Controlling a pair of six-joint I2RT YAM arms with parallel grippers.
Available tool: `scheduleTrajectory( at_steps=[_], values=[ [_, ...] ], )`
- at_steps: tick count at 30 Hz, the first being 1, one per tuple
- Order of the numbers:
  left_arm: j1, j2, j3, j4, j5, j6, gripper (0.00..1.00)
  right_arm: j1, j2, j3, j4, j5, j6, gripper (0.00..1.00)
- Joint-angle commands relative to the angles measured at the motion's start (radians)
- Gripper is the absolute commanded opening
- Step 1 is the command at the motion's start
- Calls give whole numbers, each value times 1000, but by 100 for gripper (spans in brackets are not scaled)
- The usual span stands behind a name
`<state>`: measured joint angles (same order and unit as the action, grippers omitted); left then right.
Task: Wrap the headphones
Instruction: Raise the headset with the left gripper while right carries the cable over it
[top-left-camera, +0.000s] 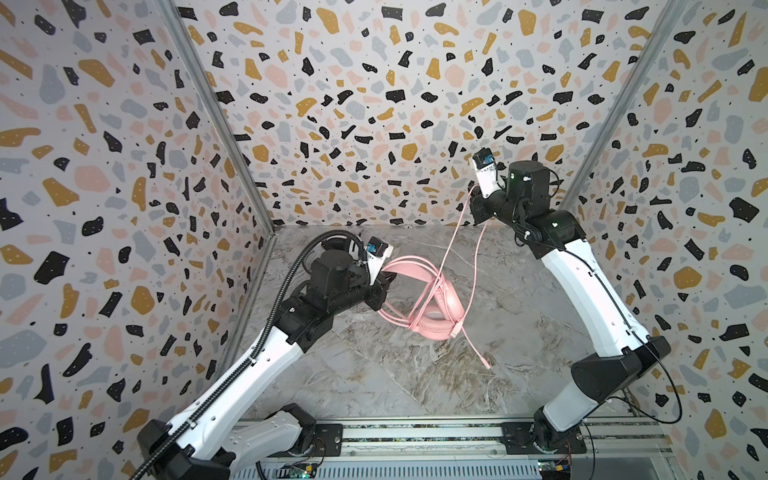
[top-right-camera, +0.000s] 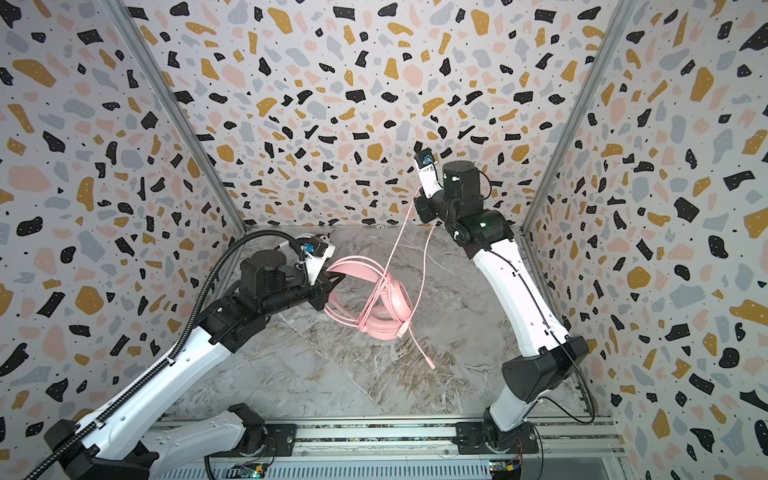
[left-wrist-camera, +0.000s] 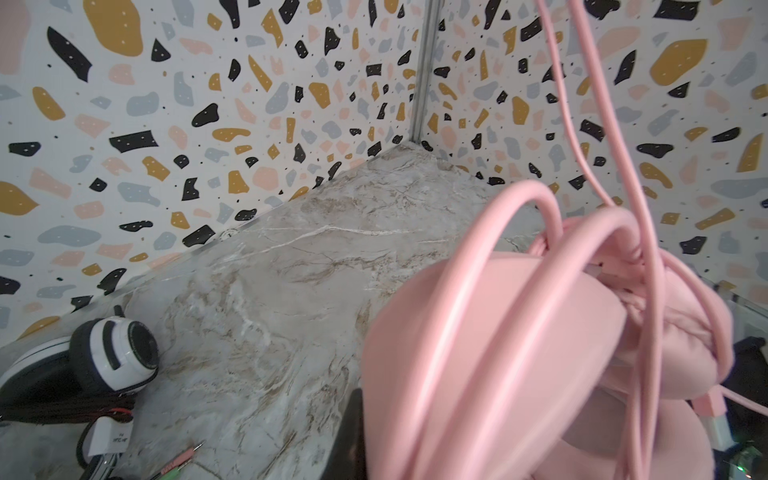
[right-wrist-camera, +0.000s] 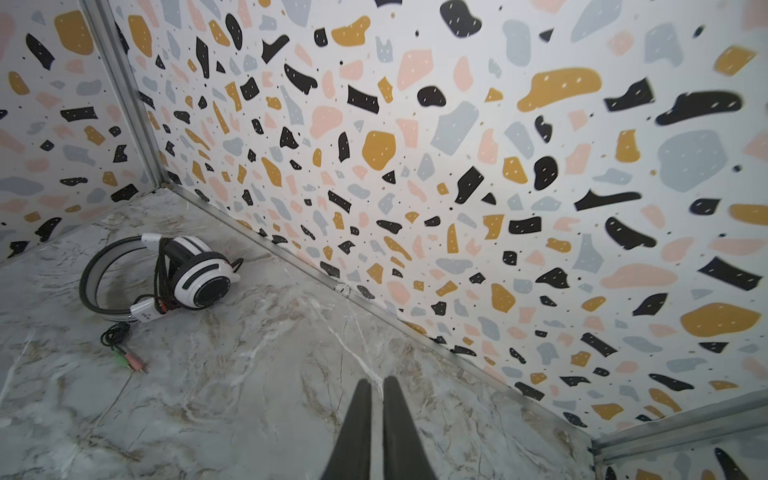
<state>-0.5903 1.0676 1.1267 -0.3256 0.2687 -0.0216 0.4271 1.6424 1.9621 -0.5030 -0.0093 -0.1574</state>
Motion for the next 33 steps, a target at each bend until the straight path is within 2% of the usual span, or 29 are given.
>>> scheduleTrajectory(
  at_steps=[1,9,15,19,23,27,33],
  values=[
    [-5,-30,68,81,180,-50,0,-30,-38,-39,112,-107,73,10],
    [-5,-43,109,195,282,-152,0,-31,-54,-189,210,-282,143,11],
    [-5,-47,137,282,277,-220,0,-30,-93,-354,334,-421,231,12],
    [-5,-57,137,384,236,-282,0,-21,-126,-485,443,-502,305,12],
    [-5,-68,102,542,192,-365,0,18,-144,-563,505,-523,338,12],
    [-5,-94,34,725,85,-434,0,67,-159,-631,591,-546,395,12],
    [-5,-64,55,849,-47,-496,0,116,-174,-733,756,-611,512,12]
  ],
)
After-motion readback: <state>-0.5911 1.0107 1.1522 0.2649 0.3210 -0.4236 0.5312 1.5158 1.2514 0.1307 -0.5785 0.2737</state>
